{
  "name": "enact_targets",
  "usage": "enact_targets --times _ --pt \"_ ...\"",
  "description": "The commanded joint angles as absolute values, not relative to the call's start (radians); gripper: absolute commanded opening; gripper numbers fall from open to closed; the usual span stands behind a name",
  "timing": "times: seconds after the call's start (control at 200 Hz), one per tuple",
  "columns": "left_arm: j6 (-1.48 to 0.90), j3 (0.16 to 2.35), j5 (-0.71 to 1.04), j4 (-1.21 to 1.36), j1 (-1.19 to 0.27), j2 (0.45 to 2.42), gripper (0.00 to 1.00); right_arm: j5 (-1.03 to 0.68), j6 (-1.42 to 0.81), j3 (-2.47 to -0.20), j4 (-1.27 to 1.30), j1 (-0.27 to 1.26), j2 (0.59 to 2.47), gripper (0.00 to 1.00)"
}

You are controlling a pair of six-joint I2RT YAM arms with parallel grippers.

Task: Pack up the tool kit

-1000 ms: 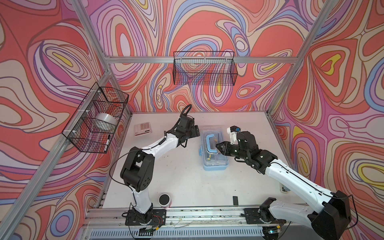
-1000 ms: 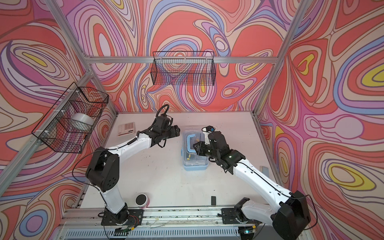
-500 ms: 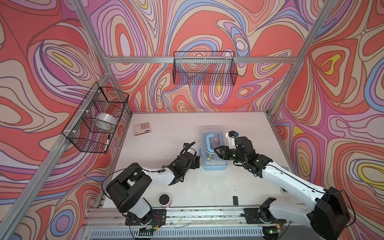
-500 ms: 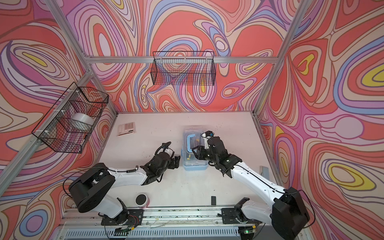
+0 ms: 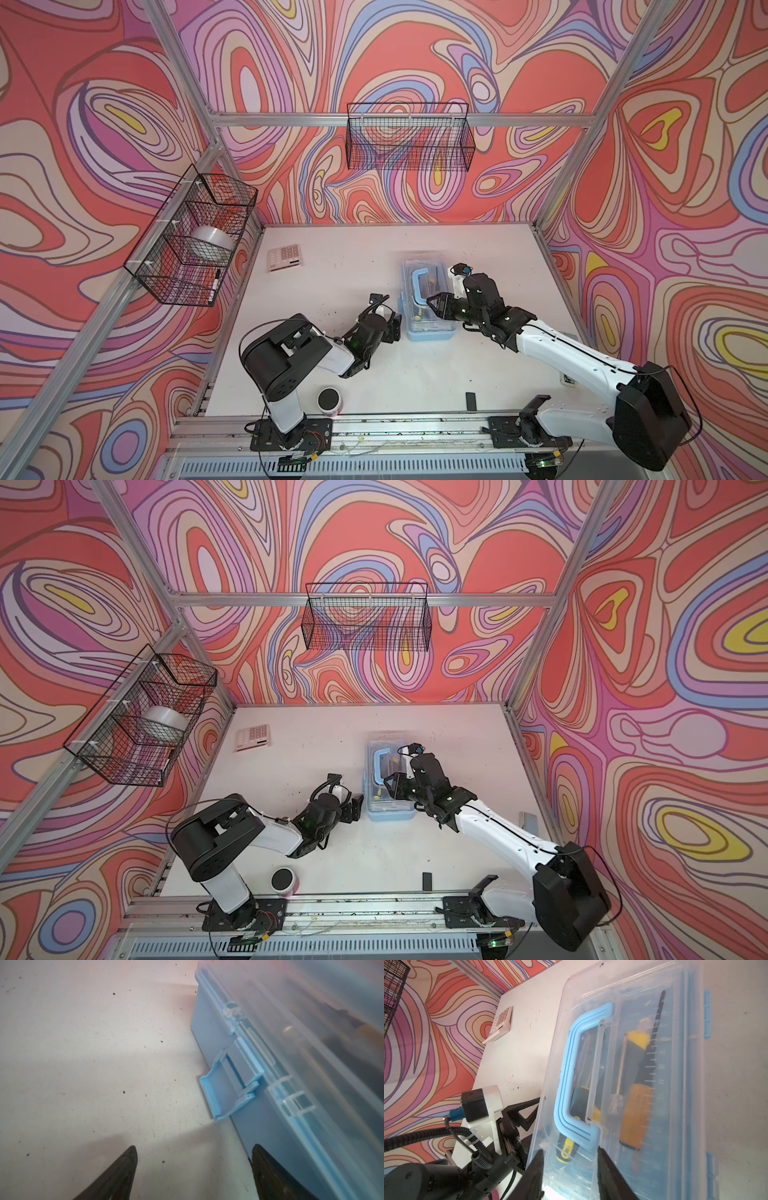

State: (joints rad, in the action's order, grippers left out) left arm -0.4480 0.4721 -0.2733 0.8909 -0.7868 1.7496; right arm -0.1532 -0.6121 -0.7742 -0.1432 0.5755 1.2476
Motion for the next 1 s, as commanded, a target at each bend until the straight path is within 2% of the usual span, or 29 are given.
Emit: enact_targets --times 0.0,0.651,0.991 --pt "-0.429 0.467 -0.272 0.986 -0.795 1.775 0.85 -0.138 -0.609 -0.789 -0.123 0.575 1.256 0.42" --pt "-0.419 0.618 -0.297 0.85 -0.799 1.859 0.83 -0.14 -0.604 -0.812 -0.123 0.574 1.294 0.41" --pt "-0.385 0.667 -0.368 0.819 -0.797 1.896 0.83 -0.141 -0.602 -0.821 -0.122 0.574 1.314 0.4"
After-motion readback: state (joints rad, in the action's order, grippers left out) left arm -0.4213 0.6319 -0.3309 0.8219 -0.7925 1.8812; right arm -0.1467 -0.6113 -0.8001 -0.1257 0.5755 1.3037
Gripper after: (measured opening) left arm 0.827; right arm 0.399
